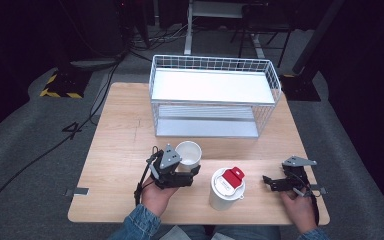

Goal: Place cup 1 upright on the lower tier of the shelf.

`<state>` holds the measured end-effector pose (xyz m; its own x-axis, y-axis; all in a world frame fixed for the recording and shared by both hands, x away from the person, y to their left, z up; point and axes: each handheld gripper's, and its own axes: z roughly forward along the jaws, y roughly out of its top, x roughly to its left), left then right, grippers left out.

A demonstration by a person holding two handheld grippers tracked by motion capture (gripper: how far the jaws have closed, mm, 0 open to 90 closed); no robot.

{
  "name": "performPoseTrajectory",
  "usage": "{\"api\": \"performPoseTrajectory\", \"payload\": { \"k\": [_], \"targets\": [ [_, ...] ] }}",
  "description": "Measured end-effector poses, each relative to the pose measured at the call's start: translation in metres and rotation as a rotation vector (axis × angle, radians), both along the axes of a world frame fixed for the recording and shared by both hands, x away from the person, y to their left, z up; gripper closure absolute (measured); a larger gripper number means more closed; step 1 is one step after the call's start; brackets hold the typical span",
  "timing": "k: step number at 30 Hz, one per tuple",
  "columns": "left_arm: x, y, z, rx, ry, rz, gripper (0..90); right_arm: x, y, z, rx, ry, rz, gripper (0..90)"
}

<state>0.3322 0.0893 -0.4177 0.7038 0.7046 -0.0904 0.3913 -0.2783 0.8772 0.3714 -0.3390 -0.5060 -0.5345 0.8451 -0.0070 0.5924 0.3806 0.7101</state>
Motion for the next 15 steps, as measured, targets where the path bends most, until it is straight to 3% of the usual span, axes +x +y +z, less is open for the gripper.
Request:
{"api": "performPoseTrajectory", "payload": {
  "k": [7,15],
  "targets": [
    [0.015,-0.002,0.010,-0.025,-0.005,0.014,21.9,0.000,0.000,0.000,0.000,0.000,0.000,0.1],
    [0.032,-0.007,0.016,-0.013,-0.017,0.021,21.9,0.000,0.000,0.000,0.000,0.000,-0.001,0.1]
  ]
}}
